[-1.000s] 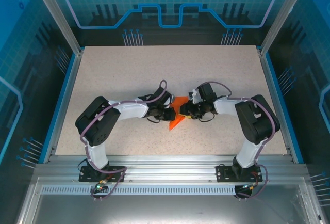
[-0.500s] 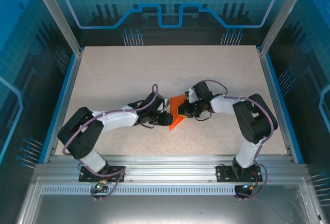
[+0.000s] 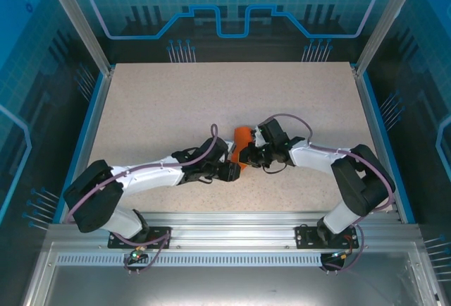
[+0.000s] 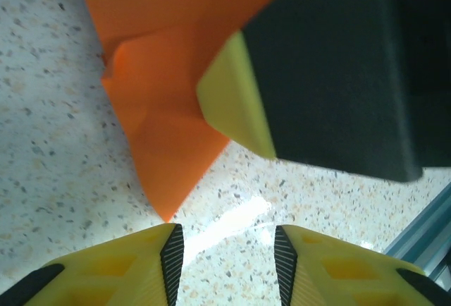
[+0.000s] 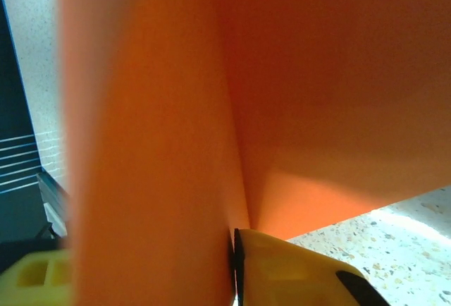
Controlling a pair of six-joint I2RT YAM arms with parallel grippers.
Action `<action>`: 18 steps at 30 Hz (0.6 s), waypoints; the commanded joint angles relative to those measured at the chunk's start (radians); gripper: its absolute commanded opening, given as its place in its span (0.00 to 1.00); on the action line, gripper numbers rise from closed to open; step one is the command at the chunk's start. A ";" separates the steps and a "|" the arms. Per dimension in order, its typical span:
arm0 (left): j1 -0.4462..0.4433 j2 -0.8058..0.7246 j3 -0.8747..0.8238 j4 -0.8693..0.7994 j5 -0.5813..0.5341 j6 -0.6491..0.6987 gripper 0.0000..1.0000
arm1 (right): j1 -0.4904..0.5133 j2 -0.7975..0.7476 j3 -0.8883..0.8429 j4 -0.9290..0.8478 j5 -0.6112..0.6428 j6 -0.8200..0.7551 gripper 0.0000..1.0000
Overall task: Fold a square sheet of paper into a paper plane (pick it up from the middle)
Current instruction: Pick up the paper from the center of the table.
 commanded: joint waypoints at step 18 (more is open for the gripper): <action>-0.007 -0.118 -0.066 -0.054 -0.248 -0.109 0.53 | -0.006 0.114 0.150 -0.135 -0.053 -0.213 0.39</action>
